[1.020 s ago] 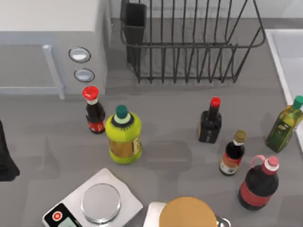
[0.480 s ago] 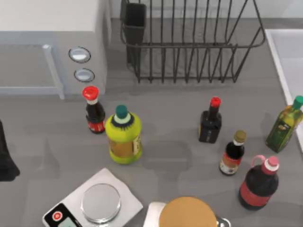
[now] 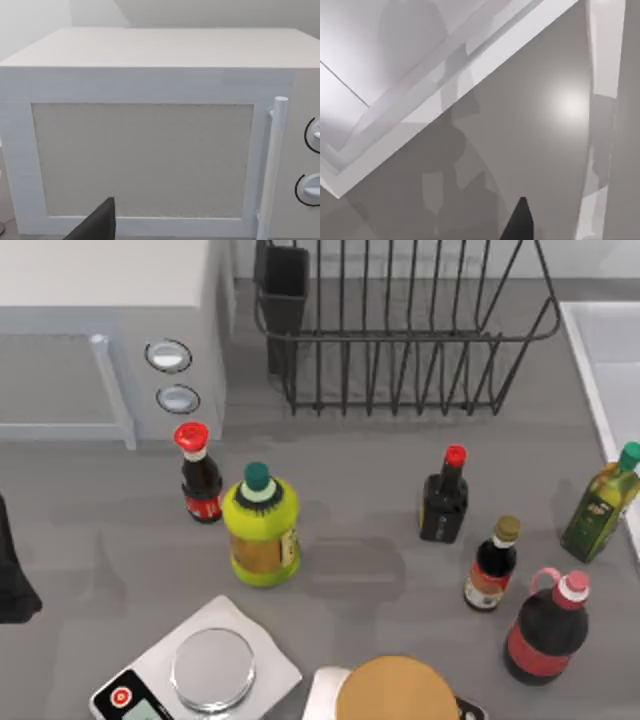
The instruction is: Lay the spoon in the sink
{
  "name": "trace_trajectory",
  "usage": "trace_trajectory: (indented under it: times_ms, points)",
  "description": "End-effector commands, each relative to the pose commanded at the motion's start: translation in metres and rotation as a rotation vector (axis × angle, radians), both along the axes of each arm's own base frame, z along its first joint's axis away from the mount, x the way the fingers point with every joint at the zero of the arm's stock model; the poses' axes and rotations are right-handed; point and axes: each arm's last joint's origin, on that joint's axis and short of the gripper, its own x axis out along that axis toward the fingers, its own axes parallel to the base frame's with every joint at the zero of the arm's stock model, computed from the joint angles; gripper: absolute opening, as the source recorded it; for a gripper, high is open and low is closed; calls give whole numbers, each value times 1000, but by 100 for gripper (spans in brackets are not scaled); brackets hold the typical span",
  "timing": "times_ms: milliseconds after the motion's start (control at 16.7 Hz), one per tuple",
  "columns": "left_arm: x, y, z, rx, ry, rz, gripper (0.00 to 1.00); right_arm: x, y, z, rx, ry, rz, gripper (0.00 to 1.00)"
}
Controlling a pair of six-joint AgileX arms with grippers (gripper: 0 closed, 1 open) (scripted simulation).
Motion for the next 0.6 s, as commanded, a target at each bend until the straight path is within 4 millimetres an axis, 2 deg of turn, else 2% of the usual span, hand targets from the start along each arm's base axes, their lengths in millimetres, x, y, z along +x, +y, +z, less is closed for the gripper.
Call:
trace_trajectory:
  times_ms: [180, 360, 600]
  points:
    - [0, 0, 0, 0, 0, 0, 100, 64, 0, 6, -27, 7, 1, 0]
    - [0, 0, 0, 0, 0, 0, 100, 126, 11, 1, -59, -1, 4, 0]
    - [0, 0, 0, 0, 0, 0, 100, 187, 39, -16, -102, -39, 9, 0]
